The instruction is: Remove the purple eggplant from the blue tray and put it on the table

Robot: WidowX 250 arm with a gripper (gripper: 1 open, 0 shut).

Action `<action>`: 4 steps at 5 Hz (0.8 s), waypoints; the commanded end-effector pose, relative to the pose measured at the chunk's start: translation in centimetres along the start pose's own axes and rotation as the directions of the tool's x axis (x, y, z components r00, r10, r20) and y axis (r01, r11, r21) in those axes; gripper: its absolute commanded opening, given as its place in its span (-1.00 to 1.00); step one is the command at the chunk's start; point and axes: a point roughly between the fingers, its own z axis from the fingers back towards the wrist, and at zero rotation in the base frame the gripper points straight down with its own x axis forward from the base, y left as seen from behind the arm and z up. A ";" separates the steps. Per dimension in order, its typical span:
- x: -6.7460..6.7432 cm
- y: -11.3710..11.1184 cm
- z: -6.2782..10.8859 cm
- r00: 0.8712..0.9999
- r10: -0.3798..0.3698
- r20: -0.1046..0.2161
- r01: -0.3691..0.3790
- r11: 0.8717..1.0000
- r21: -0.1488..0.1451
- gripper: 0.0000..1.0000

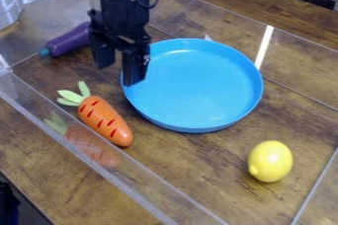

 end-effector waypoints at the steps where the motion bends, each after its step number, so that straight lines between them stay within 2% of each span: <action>1: 1.2 1.7 0.3 0.997 0.049 0.062 -0.050 0.999 0.018 1.00; 3: 2.3 3.0 0.3 0.995 0.045 0.087 -0.047 0.999 0.016 1.00; 4: 2.8 2.8 0.9 0.996 -0.013 0.092 0.012 1.000 0.016 1.00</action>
